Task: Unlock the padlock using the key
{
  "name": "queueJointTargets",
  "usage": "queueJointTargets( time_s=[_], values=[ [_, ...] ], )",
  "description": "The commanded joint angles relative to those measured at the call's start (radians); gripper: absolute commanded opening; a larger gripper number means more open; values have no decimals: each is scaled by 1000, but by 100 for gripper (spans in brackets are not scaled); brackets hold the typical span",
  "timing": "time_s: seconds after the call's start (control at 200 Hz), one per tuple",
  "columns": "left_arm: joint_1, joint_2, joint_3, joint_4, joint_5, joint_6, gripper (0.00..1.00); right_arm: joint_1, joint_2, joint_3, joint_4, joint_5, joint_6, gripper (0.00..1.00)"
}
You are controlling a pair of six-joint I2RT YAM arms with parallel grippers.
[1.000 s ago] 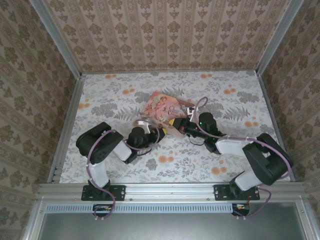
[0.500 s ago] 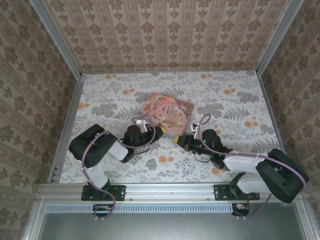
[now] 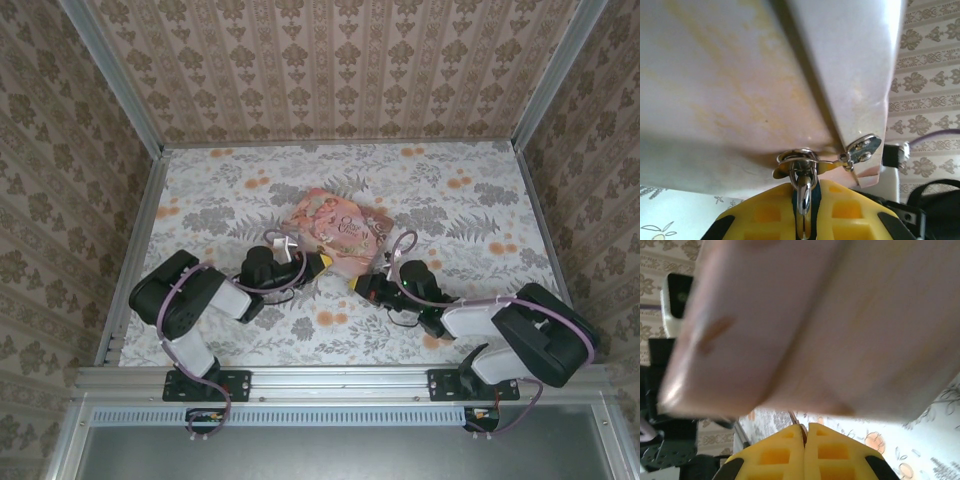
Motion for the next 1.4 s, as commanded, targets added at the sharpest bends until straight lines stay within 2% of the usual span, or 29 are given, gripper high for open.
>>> queueJointTargets(
  time_s=[0.0, 0.235, 0.455, 0.735, 1.075, 1.395],
  values=[
    [9, -32, 9, 62, 94, -20, 0, -31, 27, 37, 48, -12, -26, 0],
    [14, -29, 20, 65, 117, -43, 0, -81, 46, 64, 37, -45, -38, 0],
    [14, -28, 31, 65, 111, -78, 0, -64, 27, 25, 91, -61, 17, 0],
    [14, -29, 30, 69, 88, -118, 0, 60, -55, 20, 62, 75, 100, 0],
    [14, -37, 23, 66, 68, -146, 0, 153, -57, 15, 80, 307, 202, 0],
    [14, -36, 23, 67, 68, -149, 0, 174, 1, 42, 102, 345, 229, 0]
  ],
)
